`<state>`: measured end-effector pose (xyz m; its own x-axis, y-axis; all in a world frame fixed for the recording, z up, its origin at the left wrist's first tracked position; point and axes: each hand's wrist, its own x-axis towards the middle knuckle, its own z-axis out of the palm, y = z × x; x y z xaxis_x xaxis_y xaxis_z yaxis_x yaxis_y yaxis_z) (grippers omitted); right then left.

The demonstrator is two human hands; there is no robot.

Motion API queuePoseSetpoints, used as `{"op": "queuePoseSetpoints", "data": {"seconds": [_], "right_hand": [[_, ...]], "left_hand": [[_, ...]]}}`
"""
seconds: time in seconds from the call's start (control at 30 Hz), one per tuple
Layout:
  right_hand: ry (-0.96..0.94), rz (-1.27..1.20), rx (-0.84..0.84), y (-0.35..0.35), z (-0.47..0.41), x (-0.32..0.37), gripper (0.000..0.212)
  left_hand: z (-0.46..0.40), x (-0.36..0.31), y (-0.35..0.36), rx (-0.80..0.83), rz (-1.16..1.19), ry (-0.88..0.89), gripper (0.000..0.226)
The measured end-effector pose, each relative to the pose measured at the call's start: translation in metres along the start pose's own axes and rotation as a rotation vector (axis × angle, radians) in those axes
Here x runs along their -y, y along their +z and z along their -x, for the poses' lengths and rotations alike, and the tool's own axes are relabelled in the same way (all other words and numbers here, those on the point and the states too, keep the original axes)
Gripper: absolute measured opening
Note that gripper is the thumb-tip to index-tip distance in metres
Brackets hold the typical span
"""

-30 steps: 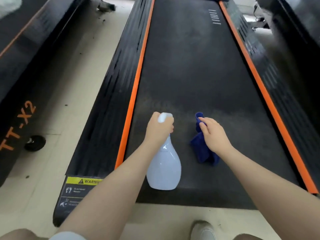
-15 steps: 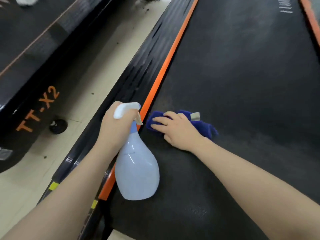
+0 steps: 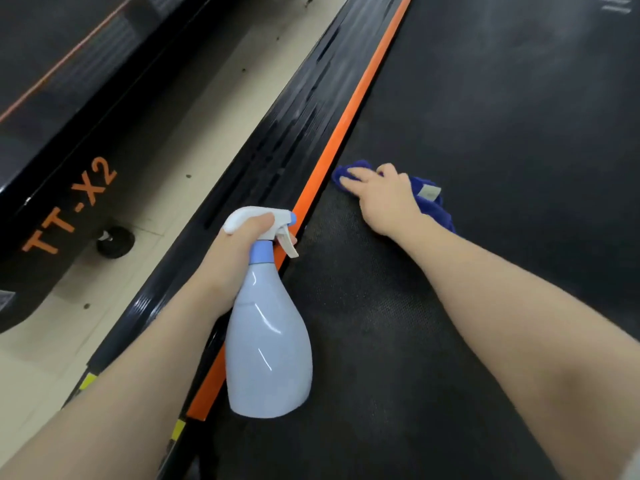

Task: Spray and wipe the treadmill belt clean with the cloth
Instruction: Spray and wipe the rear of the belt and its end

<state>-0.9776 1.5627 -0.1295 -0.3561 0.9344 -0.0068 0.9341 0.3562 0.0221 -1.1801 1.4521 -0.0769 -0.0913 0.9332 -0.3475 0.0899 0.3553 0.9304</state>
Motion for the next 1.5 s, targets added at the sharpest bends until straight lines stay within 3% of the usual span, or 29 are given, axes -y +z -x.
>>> {"op": "queuePoseSetpoints", "data": {"seconds": [0.1,0.2,0.27,0.33,0.4,0.47,0.5,0.57,0.63,0.7,0.77,0.87,0.93,0.97,1.07,1.13,1.27,1.3,1.33,1.5], "right_hand": [[0.052,-0.01,-0.005,-0.002,-0.003,0.01,0.049],[-0.246,-0.036,-0.087,0.006,0.039,0.032,0.048],[-0.421,-0.097,-0.036,0.007,0.057,0.036,0.05],[-0.47,-0.059,0.012,0.002,0.044,0.022,0.052],[-0.22,-0.031,-0.028,-0.002,0.014,0.006,0.051],[0.068,-0.034,0.003,-0.006,-0.003,0.002,0.05],[0.087,-0.032,0.018,-0.005,-0.002,0.009,0.049],[-0.142,-0.032,-0.077,0.006,0.017,0.029,0.049],[-0.36,-0.145,-0.104,0.013,0.042,0.036,0.054],[-0.476,-0.134,-0.033,0.013,0.035,0.024,0.056],[-0.324,-0.135,-0.015,0.008,0.01,0.01,0.054],[0.094,-0.115,-0.035,0.0,-0.021,0.012,0.05],[0.072,-0.078,-0.028,-0.001,-0.009,0.026,0.049],[-0.025,-0.077,-0.056,0.004,0.007,0.032,0.049],[-0.329,-0.2,-0.124,0.015,0.053,0.033,0.048],[-0.385,-0.147,-0.165,0.017,0.043,0.017,0.052],[0.055,-0.06,-0.079,0.003,-0.007,0.007,0.051],[0.094,-0.064,-0.043,0.002,-0.006,0.015,0.052],[0.064,-0.067,-0.027,0.001,0.005,0.025,0.051],[-0.456,-0.134,-0.123,0.022,0.081,0.047,0.055]], "left_hand": [[0.0,0.003,0.0,-0.003,0.036,-0.026,0.043],[0.001,-0.001,0.004,0.01,0.059,-0.019,0.028],[0.002,-0.003,0.004,-0.005,0.09,-0.092,0.023],[0.002,-0.005,0.002,-0.006,0.115,-0.132,0.021],[0.002,-0.004,0.001,0.0,0.124,-0.128,0.017],[0.002,-0.003,-0.001,-0.01,0.134,-0.166,0.031],[0.001,-0.002,-0.002,-0.005,0.133,-0.17,0.032],[0.001,-0.002,-0.002,0.011,0.147,-0.144,0.015],[-0.002,-0.002,-0.002,0.017,0.129,-0.117,0.016],[-0.003,-0.002,-0.002,0.021,0.097,-0.085,0.03],[-0.005,-0.001,-0.002,0.013,0.093,-0.087,0.032],[-0.005,0.001,-0.001,0.022,0.104,-0.074,0.041],[-0.005,0.001,-0.001,0.012,0.105,-0.111,0.047],[-0.006,0.001,-0.001,0.017,0.107,-0.115,0.045],[-0.006,0.001,-0.002,0.028,0.084,-0.057,0.032],[-0.006,0.001,-0.001,0.018,0.097,-0.032,0.016],[-0.005,0.003,0.001,-0.007,0.115,-0.033,0.021],[-0.005,0.004,0.001,-0.005,0.126,-0.028,0.021],[-0.004,0.004,0.001,-0.003,0.128,-0.029,0.021],[-0.004,0.004,0.003,-0.028,0.11,-0.013,0.02]]}}
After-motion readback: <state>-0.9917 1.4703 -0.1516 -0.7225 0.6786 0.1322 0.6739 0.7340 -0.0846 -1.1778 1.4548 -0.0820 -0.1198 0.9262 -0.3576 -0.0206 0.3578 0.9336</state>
